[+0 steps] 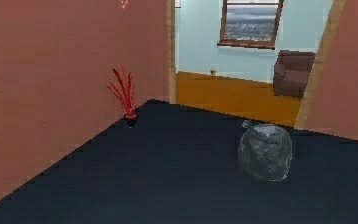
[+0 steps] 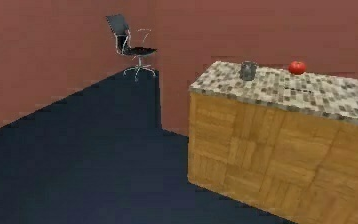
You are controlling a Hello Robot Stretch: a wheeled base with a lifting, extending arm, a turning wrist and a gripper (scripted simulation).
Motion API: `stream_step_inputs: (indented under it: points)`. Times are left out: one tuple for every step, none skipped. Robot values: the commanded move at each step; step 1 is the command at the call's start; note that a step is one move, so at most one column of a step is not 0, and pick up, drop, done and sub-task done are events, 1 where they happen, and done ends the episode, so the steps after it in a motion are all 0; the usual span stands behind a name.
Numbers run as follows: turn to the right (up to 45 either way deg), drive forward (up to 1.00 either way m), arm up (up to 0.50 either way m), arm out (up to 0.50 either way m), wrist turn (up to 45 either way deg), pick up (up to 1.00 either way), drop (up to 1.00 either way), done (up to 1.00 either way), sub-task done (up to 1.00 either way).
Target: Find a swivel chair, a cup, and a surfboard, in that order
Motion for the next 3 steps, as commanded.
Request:
stream_step_inputs:
  points:
    - [0.0,1.0,0.0,0.0,0.0,0.0,0.0,0.0,0.0]
    - [3.0,0.0,0.0,0.0,0.0,0.0,0.0,0.0,0.0]
    - [0.0,0.6,0.0,0.0,0.0,0.0,0.0,0.0,0.0]
